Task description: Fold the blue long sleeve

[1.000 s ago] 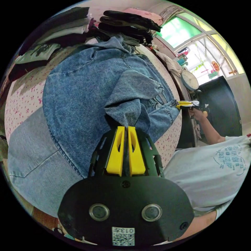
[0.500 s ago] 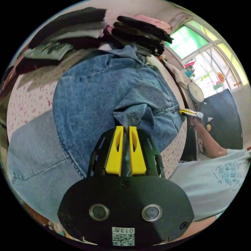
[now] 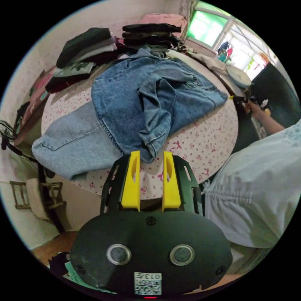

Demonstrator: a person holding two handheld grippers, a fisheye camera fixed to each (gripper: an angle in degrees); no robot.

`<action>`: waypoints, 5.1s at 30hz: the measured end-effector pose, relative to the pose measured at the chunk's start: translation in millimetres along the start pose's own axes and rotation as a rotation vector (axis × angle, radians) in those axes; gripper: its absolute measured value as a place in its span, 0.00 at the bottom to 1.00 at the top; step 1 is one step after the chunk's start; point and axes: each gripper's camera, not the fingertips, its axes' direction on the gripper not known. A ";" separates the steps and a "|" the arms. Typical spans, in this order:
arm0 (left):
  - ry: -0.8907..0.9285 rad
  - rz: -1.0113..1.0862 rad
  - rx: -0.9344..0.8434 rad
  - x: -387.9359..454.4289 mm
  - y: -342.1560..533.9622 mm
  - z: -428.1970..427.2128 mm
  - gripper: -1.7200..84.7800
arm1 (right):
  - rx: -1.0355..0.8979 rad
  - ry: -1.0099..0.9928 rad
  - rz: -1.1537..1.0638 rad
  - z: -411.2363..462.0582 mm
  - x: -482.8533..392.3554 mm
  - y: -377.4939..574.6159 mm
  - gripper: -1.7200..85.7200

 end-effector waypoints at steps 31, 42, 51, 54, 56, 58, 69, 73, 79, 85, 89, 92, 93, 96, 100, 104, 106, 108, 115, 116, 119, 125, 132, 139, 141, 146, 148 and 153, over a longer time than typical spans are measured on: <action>0.282 -0.082 -0.185 -133.6 -18.0 9.3 0.02 | -0.135 0.239 -0.123 7.4 -66.7 -76.3 0.09; 0.295 0.029 -0.033 -41.3 -46.5 56.6 0.02 | -0.095 0.226 -0.139 50.4 -117.6 -141.5 0.13; 0.267 -0.129 -0.065 -54.8 -31.0 83.8 0.02 | -0.076 0.310 -0.274 47.3 -174.3 -163.7 0.07; 0.278 -0.154 -0.063 -57.2 -25.4 89.5 0.02 | 0.036 0.365 -0.326 38.3 -195.8 -164.2 0.06; 0.319 -0.188 -0.041 -62.3 -19.6 92.3 0.02 | -0.011 0.373 -0.283 62.2 -194.7 -170.4 0.07; 0.341 -0.215 -0.028 -64.8 -11.7 94.1 0.02 | -0.029 0.349 -0.228 78.0 -190.2 -171.7 0.08; 0.343 -0.145 0.099 -31.4 1.7 59.3 0.02 | 0.112 0.267 -0.239 14.5 -260.1 -172.6 0.10; 0.243 -0.091 0.039 1.8 -27.2 79.5 0.02 | 0.062 0.187 -0.448 62.9 -346.0 -169.7 0.07; 0.171 -0.197 -0.036 -5.4 -8.7 91.9 0.02 | -0.065 0.209 -0.400 84.7 -373.5 -190.7 0.06; 0.176 -0.127 0.089 22.0 -7.5 68.1 0.02 | 0.118 0.311 -0.680 63.4 -442.0 -202.6 0.16; 0.165 -0.006 0.112 51.4 -26.5 72.6 0.02 | 0.048 0.469 -0.827 99.9 -489.2 -220.8 0.17; 0.155 0.044 0.080 65.2 -37.0 84.7 0.02 | 0.003 0.608 -0.884 112.7 -506.9 -238.6 0.13; 0.142 0.036 0.069 66.5 -39.0 88.5 0.02 | 0.003 0.620 -0.880 109.5 -510.0 -244.2 0.12; 0.172 0.011 0.063 65.2 -39.7 94.9 0.02 | 0.102 0.524 -0.848 62.5 -525.5 -279.0 0.09; 0.043 -0.102 0.047 61.6 -33.6 95.8 0.02 | 0.285 0.459 -0.790 -18.1 -546.7 -326.4 0.09; 0.007 -0.217 0.040 53.9 -24.9 94.3 0.02 | 0.438 0.274 -0.697 -95.4 -551.7 -356.7 0.08; -0.025 -0.224 0.080 62.1 -25.0 83.4 0.02 | 0.417 0.288 -0.715 -104.1 -558.3 -362.9 0.08; -0.034 -0.152 0.148 79.6 -28.9 71.3 0.02 | 0.412 0.328 -0.731 -102.1 -564.0 -365.6 0.08; -0.156 0.021 0.130 118.7 -72.5 81.9 0.02 | 0.406 0.301 -0.804 -101.9 -587.8 -366.9 0.08; -0.173 -0.011 0.120 111.9 -74.3 83.4 0.02 | 0.422 0.302 -0.825 -108.2 -590.7 -363.1 0.08; -0.088 -0.170 0.152 69.7 -68.4 78.4 0.02 | 0.434 0.342 -0.868 -122.0 -586.1 -352.0 0.09; -0.032 -0.227 0.127 52.8 -53.4 82.7 0.02 | 0.364 0.414 -0.762 -93.0 -515.3 -330.8 0.09; -0.048 -0.241 0.067 58.2 -29.9 86.8 0.02 | 0.172 0.393 -0.543 -44.9 -410.9 -301.8 0.09; -0.078 -0.293 0.034 53.3 -14.3 81.9 0.02 | 0.321 0.442 -0.583 -58.9 -339.4 -224.7 0.09; -0.062 -0.303 0.038 52.8 -10.1 80.3 0.02 | 0.255 0.464 -0.592 -41.0 -317.6 -203.4 0.09; -0.075 -0.306 0.051 53.0 -1.0 64.4 0.02 | -0.026 0.610 -0.570 18.4 -264.7 -143.9 0.07; -0.125 -0.313 0.094 49.5 5.0 45.4 0.02 | -0.002 0.643 -0.539 12.2 -248.7 -129.4 0.05; -0.097 -0.295 0.206 43.0 -3.4 18.4 0.05 | 0.103 0.477 -0.262 -30.6 -189.6 -136.4 0.09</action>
